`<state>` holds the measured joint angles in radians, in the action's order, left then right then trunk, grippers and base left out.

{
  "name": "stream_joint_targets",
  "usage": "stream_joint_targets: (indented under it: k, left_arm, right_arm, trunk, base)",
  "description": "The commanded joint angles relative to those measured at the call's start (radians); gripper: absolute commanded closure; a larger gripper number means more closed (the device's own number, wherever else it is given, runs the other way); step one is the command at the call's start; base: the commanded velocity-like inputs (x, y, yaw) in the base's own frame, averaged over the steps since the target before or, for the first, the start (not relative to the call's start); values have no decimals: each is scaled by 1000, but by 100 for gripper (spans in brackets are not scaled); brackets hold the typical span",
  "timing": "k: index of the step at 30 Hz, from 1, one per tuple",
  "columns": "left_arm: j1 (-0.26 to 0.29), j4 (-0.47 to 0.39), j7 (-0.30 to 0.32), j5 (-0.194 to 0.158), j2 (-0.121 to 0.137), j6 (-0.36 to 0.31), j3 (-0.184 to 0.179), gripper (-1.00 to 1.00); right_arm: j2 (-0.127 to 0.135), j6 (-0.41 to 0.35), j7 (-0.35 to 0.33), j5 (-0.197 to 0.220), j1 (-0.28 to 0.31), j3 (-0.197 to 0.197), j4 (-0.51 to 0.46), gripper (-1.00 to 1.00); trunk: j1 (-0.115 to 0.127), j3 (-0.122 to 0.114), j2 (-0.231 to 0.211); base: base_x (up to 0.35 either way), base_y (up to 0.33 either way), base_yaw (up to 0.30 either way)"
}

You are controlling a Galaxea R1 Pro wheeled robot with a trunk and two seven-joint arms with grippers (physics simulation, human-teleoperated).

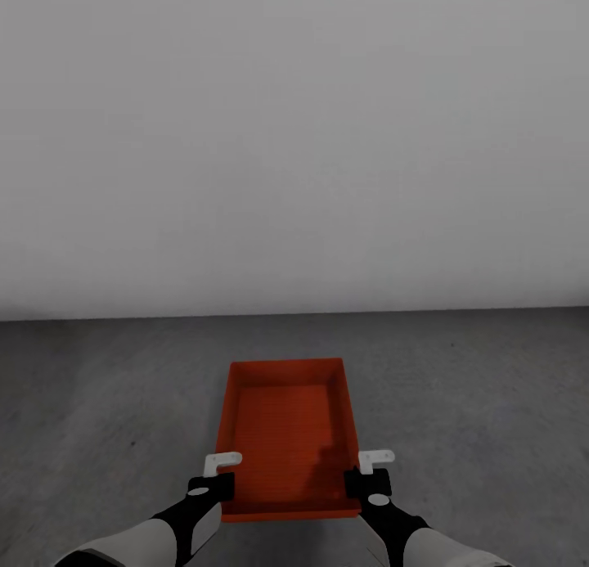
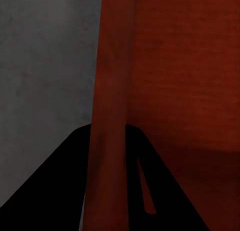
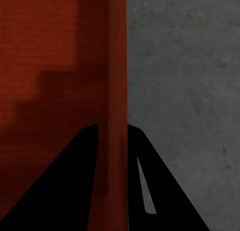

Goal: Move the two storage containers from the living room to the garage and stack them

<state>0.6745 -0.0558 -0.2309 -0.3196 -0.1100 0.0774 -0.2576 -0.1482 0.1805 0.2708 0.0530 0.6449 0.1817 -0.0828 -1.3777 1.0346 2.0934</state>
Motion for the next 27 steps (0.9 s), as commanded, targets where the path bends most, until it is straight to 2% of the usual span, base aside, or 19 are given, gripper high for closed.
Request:
stream_joint_targets:
  k: [1,6,8,27]
  left_arm:
    - [0,-2,-24,2,4,59,25,100]
    - [0,-2,-24,2,3,59,25,100]
    - [0,-2,-24,2,3,59,25,100]
    - [0,-2,-24,2,3,59,24,100]
  right_arm:
    - [-1,-1,-18,51,1,-67,1,100]
    - [-1,-1,-18,52,2,-67,1,100]
    - [-1,-1,-18,51,2,-67,1,100]
    - [-1,-1,-18,51,2,-67,1,100]
  trunk:
    - [-4,4,8]
    - [-23,25,43]
    - [-23,27,43]
    - [-23,30,43]
  base:
    - [0,0,0]
    - [0,0,0]
    - [0,0,0]
    - [0,0,0]
